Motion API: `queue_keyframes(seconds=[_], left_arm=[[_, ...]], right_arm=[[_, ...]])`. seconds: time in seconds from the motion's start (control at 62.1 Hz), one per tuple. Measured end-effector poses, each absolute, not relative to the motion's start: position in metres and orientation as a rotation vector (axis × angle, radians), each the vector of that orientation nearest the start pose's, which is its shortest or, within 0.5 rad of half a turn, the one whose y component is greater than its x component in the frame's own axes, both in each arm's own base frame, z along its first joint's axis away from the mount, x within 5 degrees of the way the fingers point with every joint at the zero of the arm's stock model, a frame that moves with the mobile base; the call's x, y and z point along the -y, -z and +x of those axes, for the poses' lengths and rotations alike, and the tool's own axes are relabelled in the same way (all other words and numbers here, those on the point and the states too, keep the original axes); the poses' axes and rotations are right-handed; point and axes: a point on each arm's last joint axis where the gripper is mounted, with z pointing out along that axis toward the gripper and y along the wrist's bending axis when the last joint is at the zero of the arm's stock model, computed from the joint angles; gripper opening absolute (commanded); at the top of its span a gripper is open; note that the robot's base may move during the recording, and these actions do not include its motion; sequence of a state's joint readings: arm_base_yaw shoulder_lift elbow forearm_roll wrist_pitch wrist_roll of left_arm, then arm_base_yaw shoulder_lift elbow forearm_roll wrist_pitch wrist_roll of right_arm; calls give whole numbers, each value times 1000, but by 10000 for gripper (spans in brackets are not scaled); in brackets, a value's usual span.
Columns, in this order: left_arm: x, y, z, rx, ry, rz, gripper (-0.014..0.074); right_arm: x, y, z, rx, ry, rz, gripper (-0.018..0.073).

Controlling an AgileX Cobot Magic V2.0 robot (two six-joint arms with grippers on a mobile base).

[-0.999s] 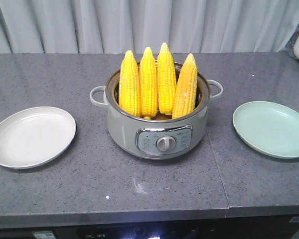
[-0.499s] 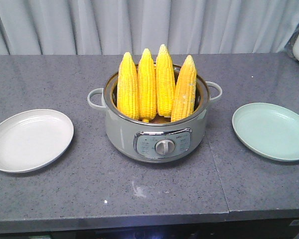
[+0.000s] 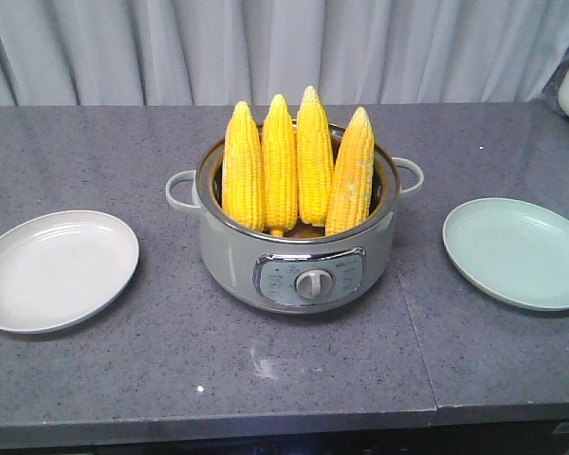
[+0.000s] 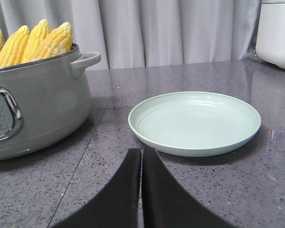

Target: Distribute corn equally

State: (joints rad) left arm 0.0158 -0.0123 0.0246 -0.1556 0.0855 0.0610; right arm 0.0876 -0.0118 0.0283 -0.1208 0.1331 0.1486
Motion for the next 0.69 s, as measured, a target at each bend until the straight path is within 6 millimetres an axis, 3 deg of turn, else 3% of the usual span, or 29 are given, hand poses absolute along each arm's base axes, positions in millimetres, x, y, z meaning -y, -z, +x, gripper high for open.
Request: queue_keyframes(seconds=[0.693], left_arm=[[0,-198,57,-1579,72,-76,-6]], right_arm=[[-3,-192,56,-1632,-76,-36,-2]])
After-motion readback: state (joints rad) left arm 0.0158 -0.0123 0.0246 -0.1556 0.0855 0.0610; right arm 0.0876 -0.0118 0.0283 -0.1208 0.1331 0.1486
